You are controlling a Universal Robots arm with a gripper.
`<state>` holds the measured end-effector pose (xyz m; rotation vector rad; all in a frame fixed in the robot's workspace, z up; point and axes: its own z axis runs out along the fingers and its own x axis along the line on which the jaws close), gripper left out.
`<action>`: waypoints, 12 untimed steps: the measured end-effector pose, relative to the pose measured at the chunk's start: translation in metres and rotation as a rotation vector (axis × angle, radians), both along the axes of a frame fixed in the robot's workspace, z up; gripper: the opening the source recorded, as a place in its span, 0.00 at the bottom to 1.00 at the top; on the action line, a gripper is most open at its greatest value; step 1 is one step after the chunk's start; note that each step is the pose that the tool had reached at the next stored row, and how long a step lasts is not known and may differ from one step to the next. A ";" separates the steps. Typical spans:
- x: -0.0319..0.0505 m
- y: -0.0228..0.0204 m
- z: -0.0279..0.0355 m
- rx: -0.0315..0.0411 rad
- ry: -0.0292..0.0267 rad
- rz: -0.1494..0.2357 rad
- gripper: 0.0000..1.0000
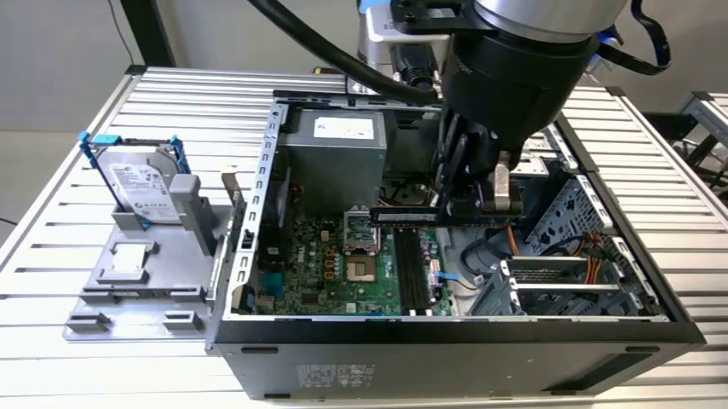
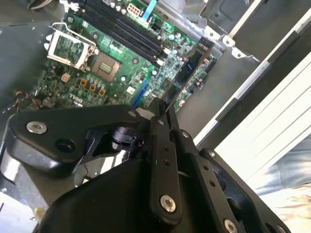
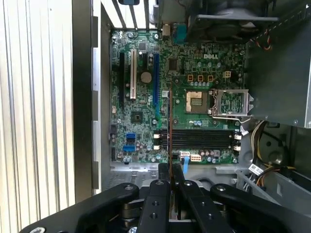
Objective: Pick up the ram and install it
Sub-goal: 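Pick up the ram and move it above insertion slot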
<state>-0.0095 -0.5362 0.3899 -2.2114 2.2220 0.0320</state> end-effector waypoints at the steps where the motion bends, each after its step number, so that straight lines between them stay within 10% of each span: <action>1: 0.0000 0.0022 0.0000 -0.0002 0.0001 0.000 0.00; 12: 0.0001 0.0493 -0.0035 0.0000 0.0000 0.000 0.00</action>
